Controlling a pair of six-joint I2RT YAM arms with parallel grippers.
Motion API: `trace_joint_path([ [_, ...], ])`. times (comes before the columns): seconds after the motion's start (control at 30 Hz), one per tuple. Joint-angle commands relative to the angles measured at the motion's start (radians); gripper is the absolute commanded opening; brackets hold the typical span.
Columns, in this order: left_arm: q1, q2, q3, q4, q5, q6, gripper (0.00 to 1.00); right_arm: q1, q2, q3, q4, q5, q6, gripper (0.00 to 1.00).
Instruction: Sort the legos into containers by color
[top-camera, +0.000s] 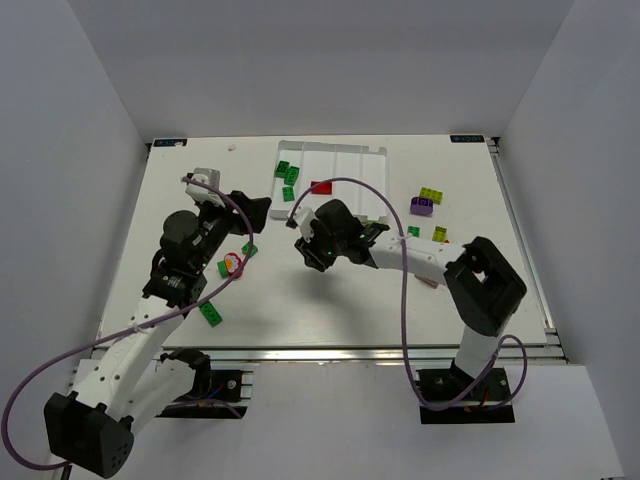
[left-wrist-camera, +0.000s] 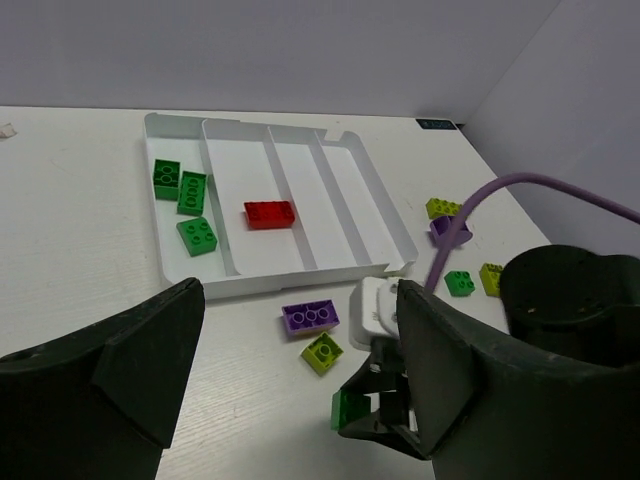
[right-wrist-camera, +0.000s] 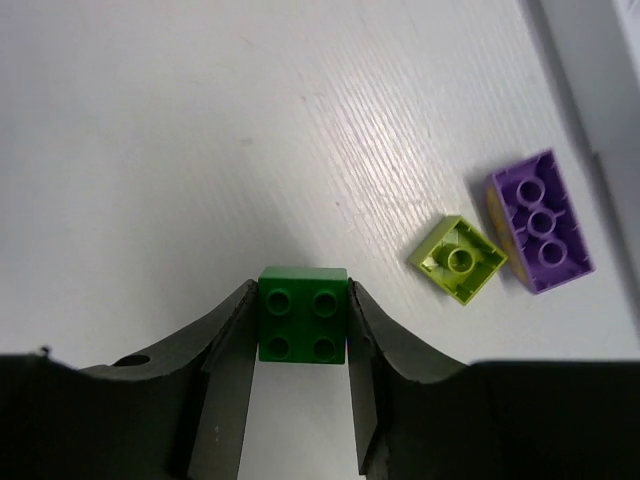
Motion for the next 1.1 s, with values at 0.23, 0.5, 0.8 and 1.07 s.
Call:
trace_joint_path([
  [0.23,0.002,-0.058,-0.020,0.035,0.026,-0.004,0.87,-0.054,-0.009,0.151,0.016,-0.191,-0.362,0.00],
  [0.5,0.002,-0.072,-0.025,0.030,0.031,-0.001,0.87,-0.109,0.294,0.605,-0.030,-0.164,-0.293,0.00],
  [0.8,0.003,-0.062,-0.028,0.035,0.037,0.001,0.87,-0.156,0.506,0.873,0.069,-0.007,-0.187,0.00],
  [1.07,0.003,-0.029,-0.025,0.026,0.045,0.004,0.87,-0.205,0.655,1.048,0.105,-0.023,-0.158,0.25],
])
